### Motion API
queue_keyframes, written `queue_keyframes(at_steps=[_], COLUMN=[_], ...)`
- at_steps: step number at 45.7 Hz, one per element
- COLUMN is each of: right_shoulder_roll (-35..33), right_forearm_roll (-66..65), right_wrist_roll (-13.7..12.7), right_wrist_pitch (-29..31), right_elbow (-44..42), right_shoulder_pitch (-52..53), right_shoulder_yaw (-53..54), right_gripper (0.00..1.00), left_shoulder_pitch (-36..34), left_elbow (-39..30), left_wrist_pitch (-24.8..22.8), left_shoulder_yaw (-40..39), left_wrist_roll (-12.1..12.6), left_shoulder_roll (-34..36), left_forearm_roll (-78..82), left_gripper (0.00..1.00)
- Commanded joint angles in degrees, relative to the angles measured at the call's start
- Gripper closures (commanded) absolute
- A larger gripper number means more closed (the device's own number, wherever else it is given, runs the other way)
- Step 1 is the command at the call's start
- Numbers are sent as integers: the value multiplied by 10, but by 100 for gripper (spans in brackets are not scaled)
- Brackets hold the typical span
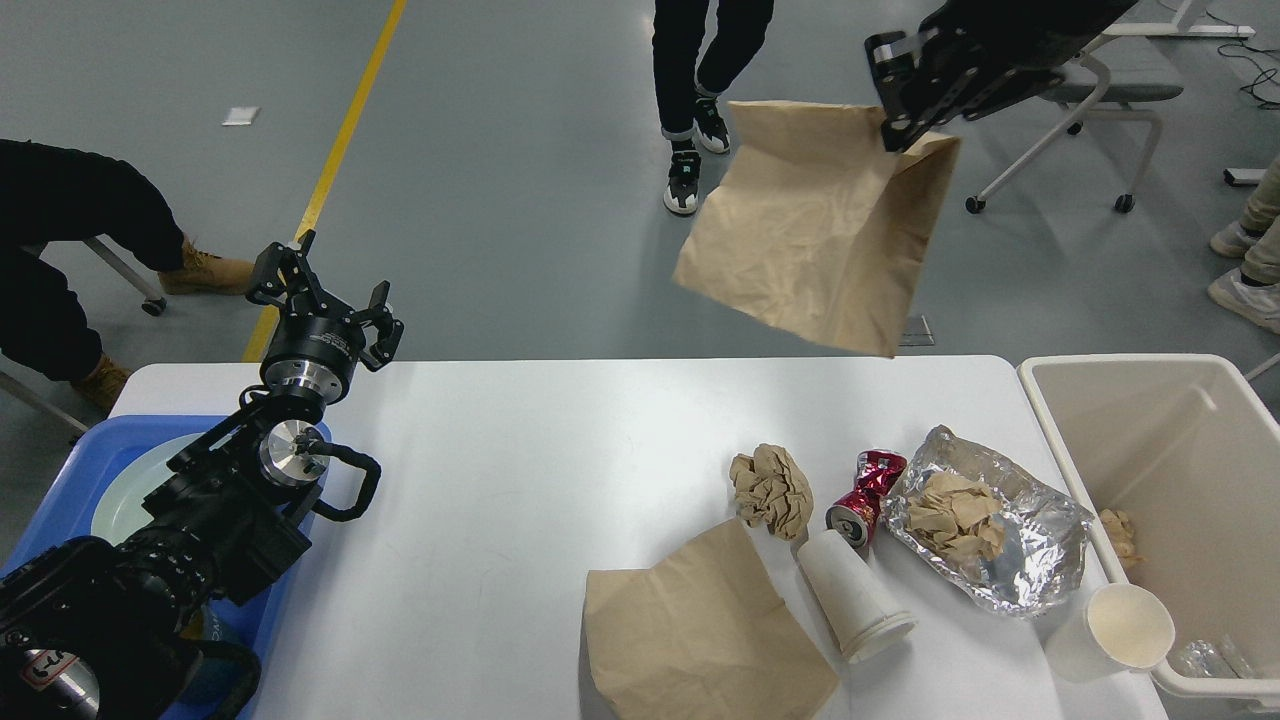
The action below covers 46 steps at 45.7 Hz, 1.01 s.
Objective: Tidy desktop
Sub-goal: 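Lift the brown paper bag up with the right gripper, then carry the paper bag over the white bin and release it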
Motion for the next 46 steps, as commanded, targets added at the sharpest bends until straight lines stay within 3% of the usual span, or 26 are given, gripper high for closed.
queue_keyframes(at_steps=[1, 19, 28, 37, 46], right_shoulder_roll=[-1, -41, -162, -272, -309], right_forearm_roll=[-41, -82, -189, -225, -212], right_wrist_roll=[0, -1, -4, -5, -5], right_wrist_pitch=[0, 0, 0, -2, -225], right_elbow=[-1, -11, -35, -57, -61], right_shoulder_pitch=[19, 34, -36, -196, -376], right_shoulder_yaw=[-17, -161, -226, -253, -221], right_gripper=[100, 100, 100, 100, 100], left_shoulder_pitch=[0, 0, 0, 0, 0], left_elbow=[0, 0, 0, 0, 0], left_wrist_pitch=[0, 0, 0, 0, 0], left_shoulder_yaw=[0, 0, 0, 0, 0], left_wrist_roll=[0, 0, 0, 0, 0], left_shoulder_roll=[0, 0, 0, 0, 0], left_forearm_roll=[0, 0, 0, 1, 0], left_gripper=[4, 4, 4, 4, 4])
